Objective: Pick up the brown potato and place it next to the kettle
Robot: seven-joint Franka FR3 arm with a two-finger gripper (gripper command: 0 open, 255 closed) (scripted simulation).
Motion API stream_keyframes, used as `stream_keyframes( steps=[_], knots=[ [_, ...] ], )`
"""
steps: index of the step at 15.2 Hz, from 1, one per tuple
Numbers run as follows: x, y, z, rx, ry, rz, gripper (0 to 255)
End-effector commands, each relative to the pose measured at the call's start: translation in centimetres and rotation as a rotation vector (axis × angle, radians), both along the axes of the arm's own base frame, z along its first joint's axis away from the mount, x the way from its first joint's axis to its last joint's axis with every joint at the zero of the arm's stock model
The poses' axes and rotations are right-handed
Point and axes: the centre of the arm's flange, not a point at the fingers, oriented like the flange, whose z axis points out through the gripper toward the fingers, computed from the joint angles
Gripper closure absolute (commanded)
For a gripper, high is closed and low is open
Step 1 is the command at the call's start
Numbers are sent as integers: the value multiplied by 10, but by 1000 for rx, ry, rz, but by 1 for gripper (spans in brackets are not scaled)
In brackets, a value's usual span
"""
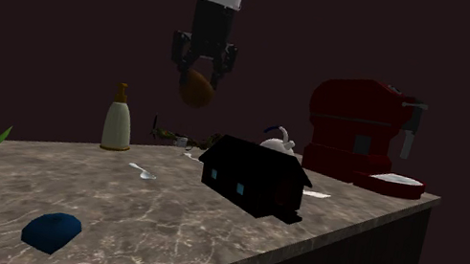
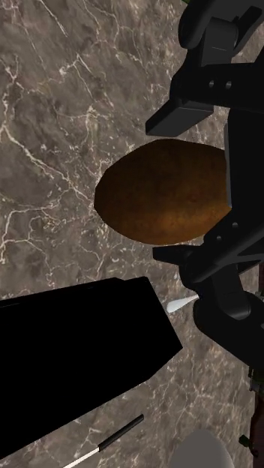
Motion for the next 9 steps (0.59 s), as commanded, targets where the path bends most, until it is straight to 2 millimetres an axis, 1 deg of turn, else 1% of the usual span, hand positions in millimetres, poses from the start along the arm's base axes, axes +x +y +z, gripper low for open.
stream_keyframes(
  steps=[1,9],
  knots=[
    [10,-22,1,0,0,1,255],
    [55,-118,1,0,0,1,255]
  ],
)
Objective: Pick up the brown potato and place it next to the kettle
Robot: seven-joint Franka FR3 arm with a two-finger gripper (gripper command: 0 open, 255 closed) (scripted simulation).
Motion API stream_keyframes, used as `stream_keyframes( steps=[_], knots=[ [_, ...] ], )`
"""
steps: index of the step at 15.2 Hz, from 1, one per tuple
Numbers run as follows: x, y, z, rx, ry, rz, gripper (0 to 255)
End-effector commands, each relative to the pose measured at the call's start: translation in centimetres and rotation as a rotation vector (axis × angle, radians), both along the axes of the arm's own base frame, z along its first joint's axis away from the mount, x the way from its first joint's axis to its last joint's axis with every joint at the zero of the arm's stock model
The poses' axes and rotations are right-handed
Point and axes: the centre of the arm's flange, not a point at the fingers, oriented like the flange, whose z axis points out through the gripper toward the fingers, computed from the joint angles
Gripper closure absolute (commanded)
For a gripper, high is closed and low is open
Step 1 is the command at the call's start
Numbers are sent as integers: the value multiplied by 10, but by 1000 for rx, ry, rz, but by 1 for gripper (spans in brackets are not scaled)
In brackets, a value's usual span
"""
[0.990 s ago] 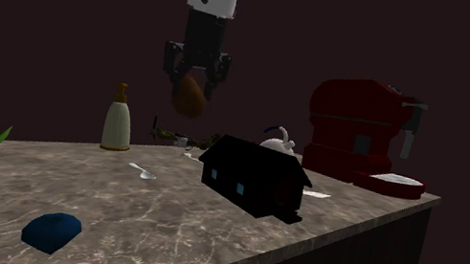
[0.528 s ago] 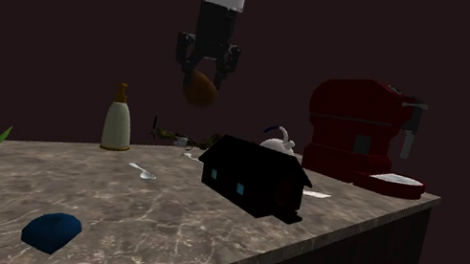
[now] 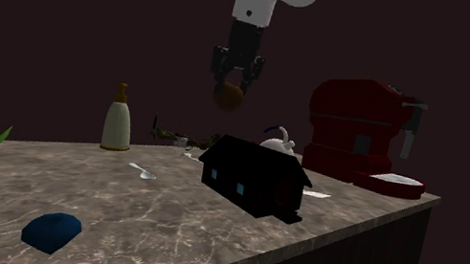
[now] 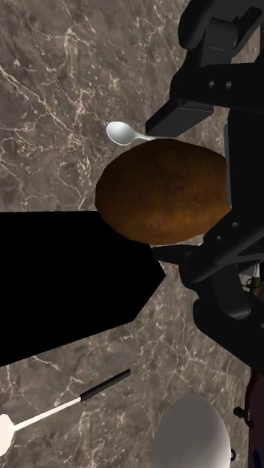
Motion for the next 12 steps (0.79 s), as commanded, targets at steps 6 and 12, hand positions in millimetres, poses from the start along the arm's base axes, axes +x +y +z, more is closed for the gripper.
stream_keyframes(
  steps=[6,12],
  knots=[
    [41,-85,-1,0,0,1,255],
    [74,-157,-1,0,0,1,255]
  ],
)
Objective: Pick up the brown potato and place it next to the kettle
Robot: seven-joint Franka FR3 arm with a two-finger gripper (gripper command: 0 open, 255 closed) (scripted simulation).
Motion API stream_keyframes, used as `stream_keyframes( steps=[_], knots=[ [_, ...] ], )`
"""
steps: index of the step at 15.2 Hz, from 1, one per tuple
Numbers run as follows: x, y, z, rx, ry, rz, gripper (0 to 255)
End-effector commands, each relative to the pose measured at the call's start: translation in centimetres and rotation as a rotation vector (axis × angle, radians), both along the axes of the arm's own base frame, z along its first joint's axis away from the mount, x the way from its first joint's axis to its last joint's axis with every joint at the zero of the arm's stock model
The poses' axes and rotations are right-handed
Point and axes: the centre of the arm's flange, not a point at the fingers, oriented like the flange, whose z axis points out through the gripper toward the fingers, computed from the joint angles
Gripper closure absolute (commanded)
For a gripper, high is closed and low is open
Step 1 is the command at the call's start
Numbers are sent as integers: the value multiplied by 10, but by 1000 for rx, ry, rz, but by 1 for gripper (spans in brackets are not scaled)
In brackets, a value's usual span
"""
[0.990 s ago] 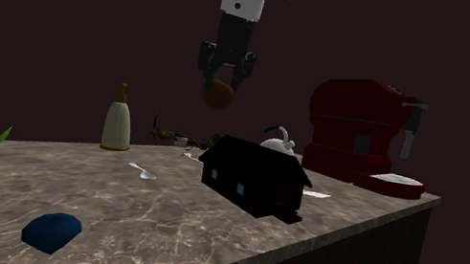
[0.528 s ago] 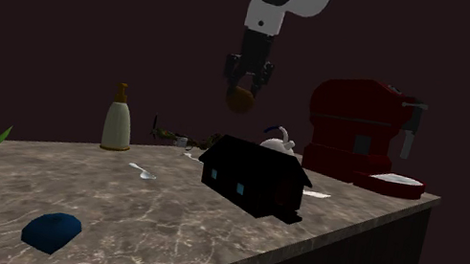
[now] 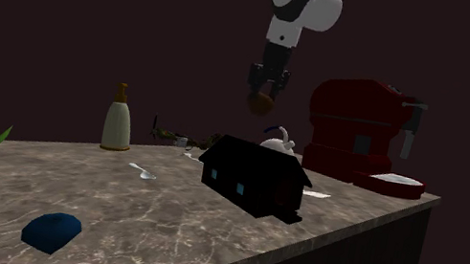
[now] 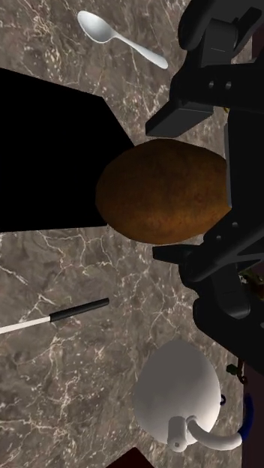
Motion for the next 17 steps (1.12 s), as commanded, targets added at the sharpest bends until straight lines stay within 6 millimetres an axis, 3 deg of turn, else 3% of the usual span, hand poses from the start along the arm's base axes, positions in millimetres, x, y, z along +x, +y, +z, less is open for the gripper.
stream_keyframes(
  steps=[1,17],
  knots=[
    [12,-22,0,-1,0,2,255],
    [101,-213,0,-1,0,2,255]
  ],
)
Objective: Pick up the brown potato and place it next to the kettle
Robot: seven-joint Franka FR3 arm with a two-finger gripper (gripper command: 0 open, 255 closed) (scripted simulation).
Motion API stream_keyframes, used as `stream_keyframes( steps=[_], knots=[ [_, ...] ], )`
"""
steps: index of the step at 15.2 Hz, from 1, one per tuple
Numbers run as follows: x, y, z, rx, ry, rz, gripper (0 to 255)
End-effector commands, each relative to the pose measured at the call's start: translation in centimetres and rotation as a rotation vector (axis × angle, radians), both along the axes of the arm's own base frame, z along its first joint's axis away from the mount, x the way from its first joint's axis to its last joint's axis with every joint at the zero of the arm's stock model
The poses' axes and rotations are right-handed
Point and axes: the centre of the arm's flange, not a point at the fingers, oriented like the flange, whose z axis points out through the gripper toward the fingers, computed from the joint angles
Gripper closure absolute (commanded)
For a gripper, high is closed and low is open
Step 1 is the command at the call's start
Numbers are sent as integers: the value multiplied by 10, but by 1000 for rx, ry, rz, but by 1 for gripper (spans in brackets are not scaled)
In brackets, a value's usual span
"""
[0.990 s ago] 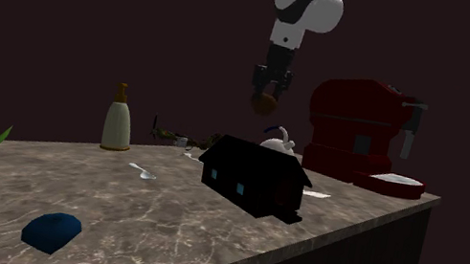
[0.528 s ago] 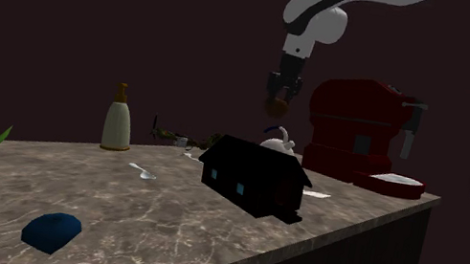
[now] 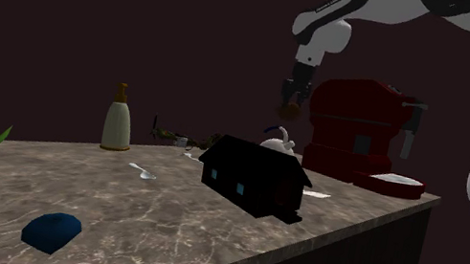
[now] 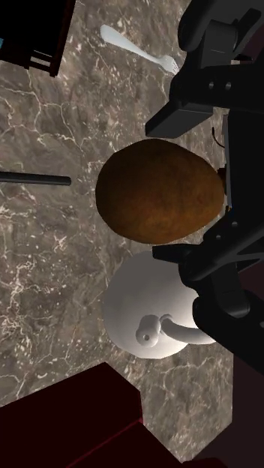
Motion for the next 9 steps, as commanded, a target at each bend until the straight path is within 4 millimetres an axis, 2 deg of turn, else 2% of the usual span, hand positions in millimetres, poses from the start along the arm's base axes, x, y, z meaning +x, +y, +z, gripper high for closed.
stream_keyframes(
  steps=[1,2,9],
  knots=[
    [10,-28,3,0,0,1,255],
    [14,-35,3,0,0,1,255],
    [14,-35,-34,0,0,1,255]
  ],
)
